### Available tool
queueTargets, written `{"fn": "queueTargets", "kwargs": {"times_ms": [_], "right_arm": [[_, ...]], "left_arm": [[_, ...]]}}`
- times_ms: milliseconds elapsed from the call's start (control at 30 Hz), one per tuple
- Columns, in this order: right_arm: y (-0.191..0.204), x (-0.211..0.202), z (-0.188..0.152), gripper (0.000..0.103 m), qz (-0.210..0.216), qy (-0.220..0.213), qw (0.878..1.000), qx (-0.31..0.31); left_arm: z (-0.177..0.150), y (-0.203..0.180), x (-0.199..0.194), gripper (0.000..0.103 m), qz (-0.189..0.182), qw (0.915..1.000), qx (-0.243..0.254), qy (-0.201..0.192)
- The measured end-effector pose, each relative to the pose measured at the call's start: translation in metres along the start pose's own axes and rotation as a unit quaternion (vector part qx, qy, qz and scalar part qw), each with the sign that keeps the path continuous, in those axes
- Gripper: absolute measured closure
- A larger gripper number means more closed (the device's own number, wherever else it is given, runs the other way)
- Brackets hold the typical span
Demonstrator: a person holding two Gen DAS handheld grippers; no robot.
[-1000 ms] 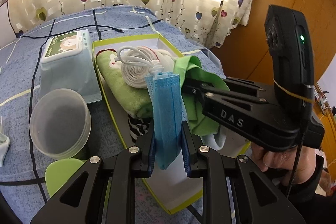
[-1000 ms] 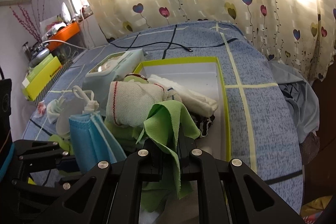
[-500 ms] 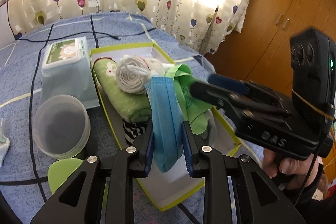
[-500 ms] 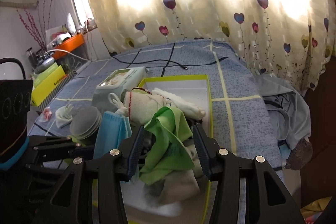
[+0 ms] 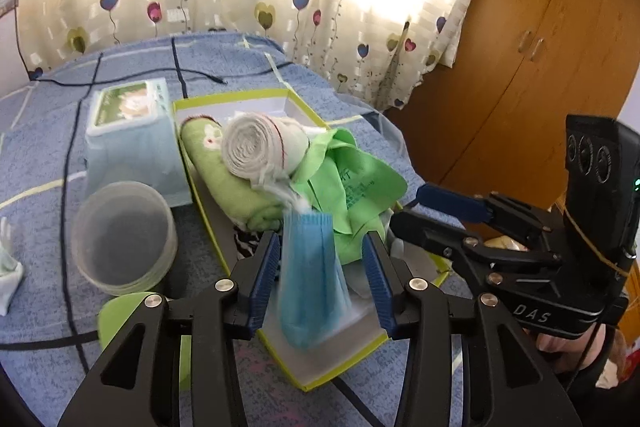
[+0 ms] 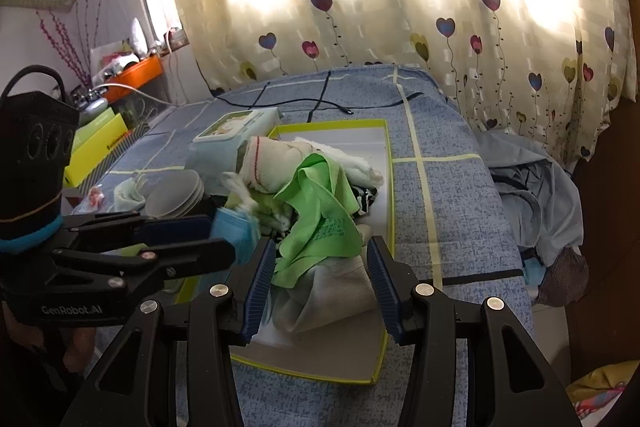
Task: Organize soft objects
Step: 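Lower both masks into the box and open both grippers, then withdraw both tools from the box toward the white knit glove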
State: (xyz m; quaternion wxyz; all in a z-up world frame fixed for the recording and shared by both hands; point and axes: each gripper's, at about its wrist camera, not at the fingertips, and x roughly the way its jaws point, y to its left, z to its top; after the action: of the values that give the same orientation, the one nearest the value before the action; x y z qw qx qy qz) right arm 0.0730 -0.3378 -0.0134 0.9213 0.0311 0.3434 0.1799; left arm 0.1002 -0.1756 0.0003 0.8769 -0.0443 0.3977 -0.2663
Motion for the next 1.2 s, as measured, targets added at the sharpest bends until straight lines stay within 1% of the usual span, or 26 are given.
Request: {"fn": "queueTargets", "kwargs": {"times_ms": [100, 233, 333, 433, 567, 867, 933, 1133, 1167, 1200], "right_arm": [[0.002, 0.000, -0.001, 0.060, 0.000, 0.001, 1.000, 0.000], [0.008, 0.001, -0.004, 0.061, 0.002, 0.010, 1.000, -0.004], [0.017, 0.006, -0.009, 0.061, 0.005, 0.031, 0.999, -0.016], [0.029, 0.020, -0.014, 0.061, -0.002, 0.068, 0.997, -0.037], [0.031, 0.037, -0.015, 0.061, -0.016, 0.087, 0.995, -0.037], [0.027, 0.071, 0.011, 0.061, -0.032, 0.074, 0.997, -0.016], [0.023, 0.077, 0.016, 0.061, -0.032, 0.072, 0.997, -0.004], [0.021, 0.068, 0.023, 0.060, -0.035, 0.058, 0.998, 0.006], [0.023, 0.064, 0.023, 0.059, -0.035, 0.054, 0.998, 0.004], [0.024, 0.061, 0.023, 0.057, -0.035, 0.051, 0.998, 0.003]], "left_arm": [[0.001, 0.001, -0.010, 0.058, 0.006, 0.9999, 0.000, -0.013], [-0.002, 0.006, -0.021, 0.058, 0.012, 0.9997, -0.006, -0.021], [-0.003, 0.009, -0.029, 0.058, 0.015, 0.9994, -0.008, -0.029], [-0.004, 0.011, -0.040, 0.058, 0.019, 0.9990, -0.007, -0.041], [-0.004, 0.016, -0.051, 0.058, 0.023, 0.9983, -0.008, -0.053], [-0.005, 0.040, -0.071, 0.058, 0.042, 0.9959, -0.033, -0.073], [-0.006, 0.048, -0.075, 0.058, 0.048, 0.9952, -0.041, -0.076], [-0.012, 0.067, -0.082, 0.058, 0.064, 0.9924, -0.063, -0.084], [-0.013, 0.071, -0.084, 0.058, 0.066, 0.9919, -0.068, -0.085], [-0.014, 0.073, -0.085, 0.058, 0.067, 0.9914, -0.071, -0.086]]}}
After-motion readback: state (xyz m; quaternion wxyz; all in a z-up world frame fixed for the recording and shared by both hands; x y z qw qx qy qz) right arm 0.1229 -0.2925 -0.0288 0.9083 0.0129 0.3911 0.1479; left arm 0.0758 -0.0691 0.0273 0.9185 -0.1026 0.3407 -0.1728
